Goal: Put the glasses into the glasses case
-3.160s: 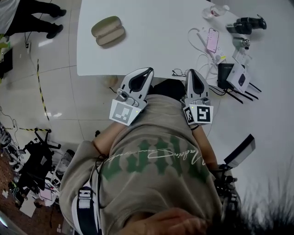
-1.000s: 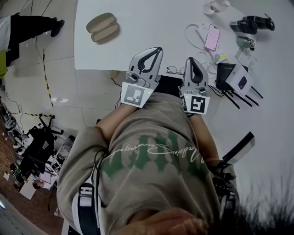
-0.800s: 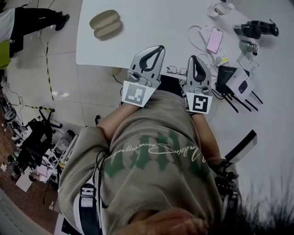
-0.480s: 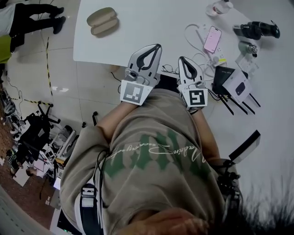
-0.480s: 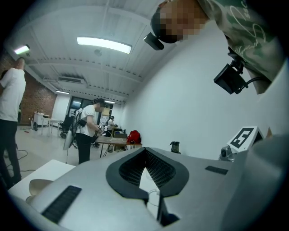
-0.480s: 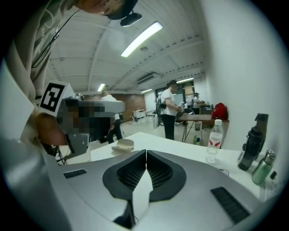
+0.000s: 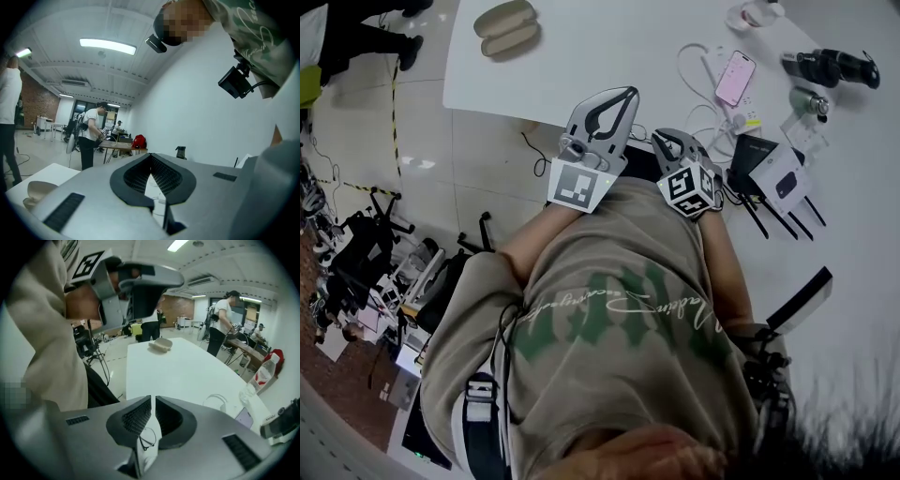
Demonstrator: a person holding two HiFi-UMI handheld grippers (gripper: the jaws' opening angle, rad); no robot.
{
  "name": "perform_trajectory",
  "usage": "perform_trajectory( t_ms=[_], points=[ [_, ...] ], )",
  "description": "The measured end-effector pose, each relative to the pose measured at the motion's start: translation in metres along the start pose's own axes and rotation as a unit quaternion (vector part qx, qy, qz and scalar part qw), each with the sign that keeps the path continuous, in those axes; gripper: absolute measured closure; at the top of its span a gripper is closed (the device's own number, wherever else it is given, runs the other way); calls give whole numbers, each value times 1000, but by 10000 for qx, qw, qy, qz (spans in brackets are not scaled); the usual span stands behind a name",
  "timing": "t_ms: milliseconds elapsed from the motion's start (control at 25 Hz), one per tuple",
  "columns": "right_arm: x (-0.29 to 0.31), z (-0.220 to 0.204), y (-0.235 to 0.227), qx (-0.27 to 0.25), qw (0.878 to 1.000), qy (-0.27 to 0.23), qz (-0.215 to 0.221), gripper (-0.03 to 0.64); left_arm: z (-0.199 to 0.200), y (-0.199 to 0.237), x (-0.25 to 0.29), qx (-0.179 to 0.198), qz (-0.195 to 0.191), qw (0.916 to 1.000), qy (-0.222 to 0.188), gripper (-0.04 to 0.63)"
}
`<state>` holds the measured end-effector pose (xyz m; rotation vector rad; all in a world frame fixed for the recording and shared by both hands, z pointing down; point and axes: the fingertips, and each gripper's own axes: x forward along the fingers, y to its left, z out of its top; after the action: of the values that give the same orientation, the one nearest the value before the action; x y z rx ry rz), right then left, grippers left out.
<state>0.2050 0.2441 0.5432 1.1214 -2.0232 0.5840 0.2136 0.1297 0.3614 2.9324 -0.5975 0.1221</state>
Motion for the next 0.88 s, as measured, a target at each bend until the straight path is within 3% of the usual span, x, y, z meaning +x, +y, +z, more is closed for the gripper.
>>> perform_trajectory(
  t_ms=[160, 240, 480, 880],
  points=[
    [22, -34, 16, -45, 9965, 626, 556, 603, -1, -7, -2, 55, 33, 10000, -16, 589],
    [34, -51, 23, 20, 9912, 973, 903, 552, -4, -9, -4, 97, 57, 9999, 25, 589],
    [63, -83, 37, -488, 9744, 1647, 1447, 537, -9, -8, -13, 166, 243, 9995, 123, 589],
    [80, -101, 47, -885, 9610, 2085, 1589, 537, -9, 4, -25, -79, 474, 9988, 72, 589]
  ],
)
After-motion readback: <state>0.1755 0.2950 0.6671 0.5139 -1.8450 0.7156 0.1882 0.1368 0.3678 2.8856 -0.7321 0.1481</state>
